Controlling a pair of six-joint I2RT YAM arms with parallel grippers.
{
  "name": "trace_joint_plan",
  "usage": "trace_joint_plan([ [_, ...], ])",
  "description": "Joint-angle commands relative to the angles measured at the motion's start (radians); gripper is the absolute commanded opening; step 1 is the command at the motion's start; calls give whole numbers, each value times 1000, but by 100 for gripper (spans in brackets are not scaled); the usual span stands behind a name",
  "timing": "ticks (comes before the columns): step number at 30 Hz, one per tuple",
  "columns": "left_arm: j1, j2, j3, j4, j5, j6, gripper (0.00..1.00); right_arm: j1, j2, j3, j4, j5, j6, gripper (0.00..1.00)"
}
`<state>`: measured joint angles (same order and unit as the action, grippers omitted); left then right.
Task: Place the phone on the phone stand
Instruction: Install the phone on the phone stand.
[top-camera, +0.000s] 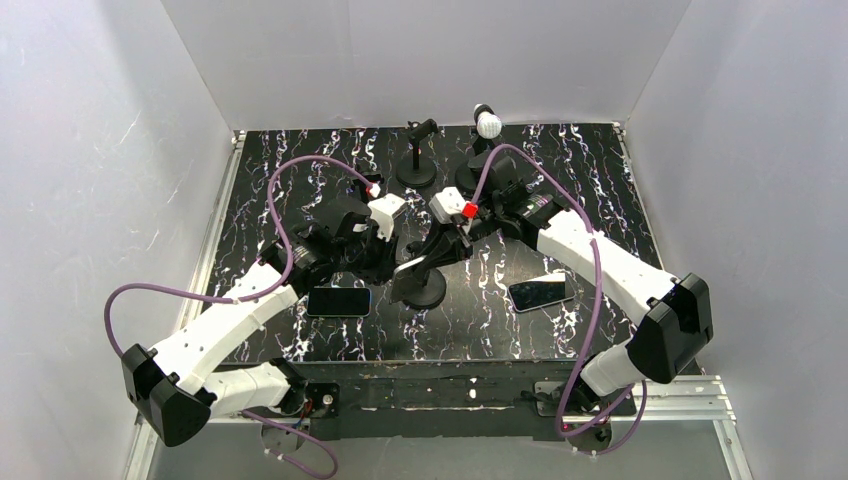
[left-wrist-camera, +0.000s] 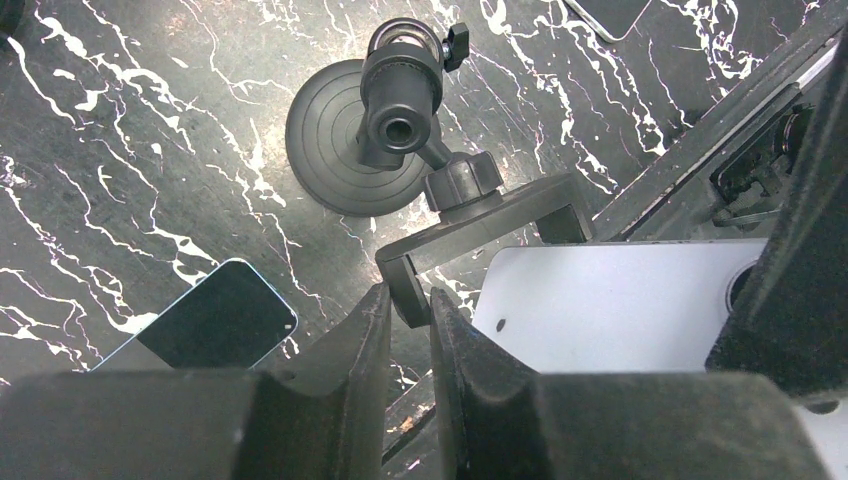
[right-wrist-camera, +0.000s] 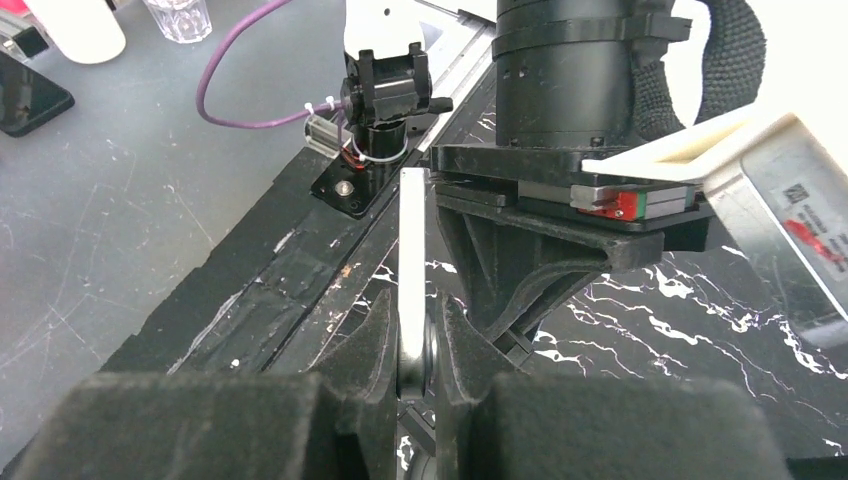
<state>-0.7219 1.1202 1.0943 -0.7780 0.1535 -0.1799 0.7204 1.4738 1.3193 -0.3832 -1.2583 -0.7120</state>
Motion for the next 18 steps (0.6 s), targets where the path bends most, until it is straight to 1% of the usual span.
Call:
trace_joint_plan([
  [1, 0, -25, 1, -4, 35, 6, 0, 5, -15, 57, -29, -15, -93, 1],
  [5, 0, -27, 4, -7, 36, 6, 0, 5, -10, 63, -28, 0, -93, 1],
  [8, 0, -28, 4, -9, 38, 10, 0, 5, -2, 77, -33, -19, -95, 1],
  [13, -1, -27, 4, -12, 40, 14, 0, 5, 5, 77, -39, -5, -143, 1],
  [18, 0, -28, 5, -15, 42, 12, 0, 5, 26, 99, -92, 10, -173, 1],
])
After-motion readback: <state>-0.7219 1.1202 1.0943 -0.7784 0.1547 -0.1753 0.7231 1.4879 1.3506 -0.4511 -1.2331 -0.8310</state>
